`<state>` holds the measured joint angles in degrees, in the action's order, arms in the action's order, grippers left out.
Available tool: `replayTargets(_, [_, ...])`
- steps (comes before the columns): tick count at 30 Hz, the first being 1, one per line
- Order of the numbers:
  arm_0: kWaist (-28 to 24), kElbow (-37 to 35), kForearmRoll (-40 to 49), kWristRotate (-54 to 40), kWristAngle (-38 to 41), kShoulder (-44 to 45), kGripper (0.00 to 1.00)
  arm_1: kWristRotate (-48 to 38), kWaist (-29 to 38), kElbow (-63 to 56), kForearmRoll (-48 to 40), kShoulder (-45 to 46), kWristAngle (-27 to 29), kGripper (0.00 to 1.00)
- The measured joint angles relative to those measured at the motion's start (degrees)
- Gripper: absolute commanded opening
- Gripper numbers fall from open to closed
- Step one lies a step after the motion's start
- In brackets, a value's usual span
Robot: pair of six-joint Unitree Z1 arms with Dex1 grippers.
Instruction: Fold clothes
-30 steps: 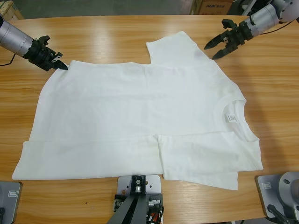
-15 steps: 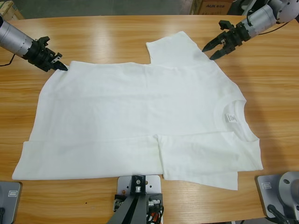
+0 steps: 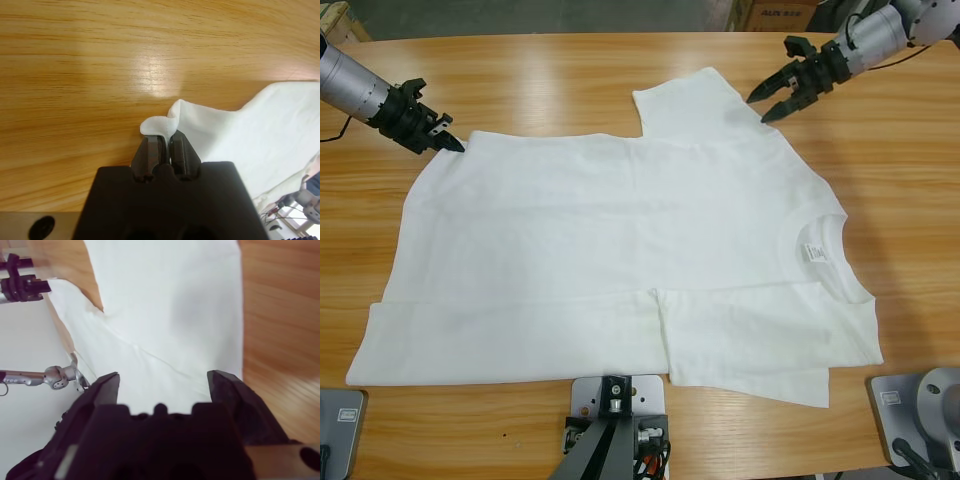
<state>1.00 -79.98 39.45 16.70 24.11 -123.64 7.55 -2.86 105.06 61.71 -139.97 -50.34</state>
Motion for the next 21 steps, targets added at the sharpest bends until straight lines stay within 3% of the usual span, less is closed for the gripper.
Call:
replayTargets(6, [0.0, 0.0, 0.0, 0.0, -0.1, 0.0, 0.000, 0.3, 0.3, 0.9, 0.1, 0.0, 1.7, 0.798])
replayTargets(12, [0.1, 0.0, 0.0, 0.0, -0.1, 0.0, 0.000, 0.5, 0.3, 1.2, -1.1, 0.7, 6.4, 0.798])
replayTargets(21, [0.1, 0.0, 0.2, 0.0, -0.8, 0.2, 0.000, 0.5, 0.7, 2.8, -1.3, 0.3, 6.8, 0.800])
